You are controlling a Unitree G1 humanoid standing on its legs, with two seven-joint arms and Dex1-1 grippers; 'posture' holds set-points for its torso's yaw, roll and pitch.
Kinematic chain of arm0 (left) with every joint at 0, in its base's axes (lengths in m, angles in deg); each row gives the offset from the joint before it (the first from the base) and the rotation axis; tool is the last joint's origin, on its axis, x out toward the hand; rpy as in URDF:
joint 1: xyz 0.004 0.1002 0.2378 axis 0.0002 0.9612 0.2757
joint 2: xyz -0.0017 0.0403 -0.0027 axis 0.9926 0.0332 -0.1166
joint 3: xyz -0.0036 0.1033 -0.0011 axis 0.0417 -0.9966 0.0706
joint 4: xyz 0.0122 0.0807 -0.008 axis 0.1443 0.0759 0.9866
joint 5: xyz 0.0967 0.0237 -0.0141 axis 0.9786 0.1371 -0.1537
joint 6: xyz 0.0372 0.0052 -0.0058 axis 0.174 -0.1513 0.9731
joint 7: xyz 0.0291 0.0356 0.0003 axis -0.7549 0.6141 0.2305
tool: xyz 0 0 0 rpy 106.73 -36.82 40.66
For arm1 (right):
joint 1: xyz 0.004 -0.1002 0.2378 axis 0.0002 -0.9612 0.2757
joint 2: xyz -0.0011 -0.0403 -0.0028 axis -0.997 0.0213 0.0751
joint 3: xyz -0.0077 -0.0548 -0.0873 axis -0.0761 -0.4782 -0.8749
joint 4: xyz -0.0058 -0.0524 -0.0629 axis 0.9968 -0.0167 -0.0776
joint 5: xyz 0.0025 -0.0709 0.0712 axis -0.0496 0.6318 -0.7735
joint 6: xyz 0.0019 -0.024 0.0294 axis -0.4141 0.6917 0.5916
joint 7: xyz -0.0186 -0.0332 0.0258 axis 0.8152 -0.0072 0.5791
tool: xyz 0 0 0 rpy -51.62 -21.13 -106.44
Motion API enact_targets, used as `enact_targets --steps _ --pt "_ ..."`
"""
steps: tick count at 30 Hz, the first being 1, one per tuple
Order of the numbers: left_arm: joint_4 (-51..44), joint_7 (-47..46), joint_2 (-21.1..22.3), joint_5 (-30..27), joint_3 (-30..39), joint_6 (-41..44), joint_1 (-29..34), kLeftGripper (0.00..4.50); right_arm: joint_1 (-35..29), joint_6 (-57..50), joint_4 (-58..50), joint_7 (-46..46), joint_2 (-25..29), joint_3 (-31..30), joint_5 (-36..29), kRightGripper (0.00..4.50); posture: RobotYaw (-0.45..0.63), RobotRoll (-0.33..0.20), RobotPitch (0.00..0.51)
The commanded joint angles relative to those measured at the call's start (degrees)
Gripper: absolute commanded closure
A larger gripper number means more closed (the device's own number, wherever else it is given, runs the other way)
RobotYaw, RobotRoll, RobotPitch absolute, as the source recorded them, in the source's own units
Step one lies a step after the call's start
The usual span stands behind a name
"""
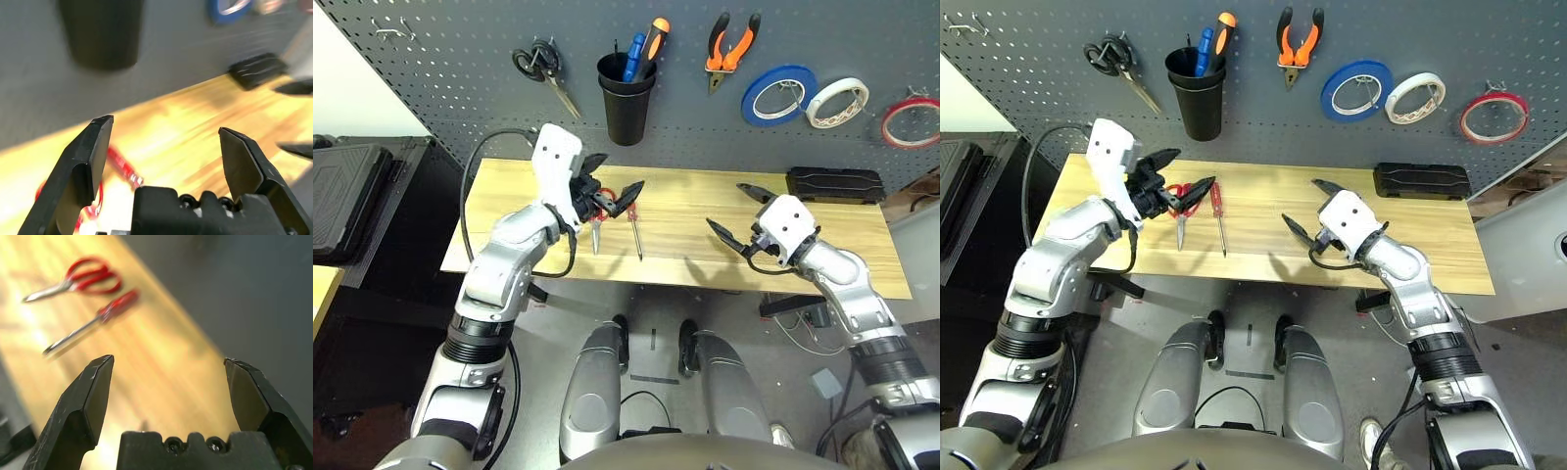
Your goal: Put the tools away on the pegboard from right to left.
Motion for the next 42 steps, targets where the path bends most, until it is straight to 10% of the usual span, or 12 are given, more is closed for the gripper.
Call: enact_targets --steps 1,15,42 --pt "3.7 -2.2 -2.0 1.9 -1.5 2.1 0.6 0.00 -1.3 -4.4 -1.0 0.9 0.7 -0.8 0.3 0.01 0.20 0.000 0.241" --pt "31.9 -7.9 -12.8 8.0 -2.0 -3.4 -9.6 0.00 -3.0 -21.4 -1.9 -4.7 -2.8 -0.6 2.4 0.01 0.13 0.000 0.297" --pt "80.4 -15.7 -17.0 12.1 6.0 -24.5 -26.5 0.00 -11.5 -28.4 -24.8 -4.9 -1.3 1.2 -1.6 0.01 -0.10 0.000 0.279"
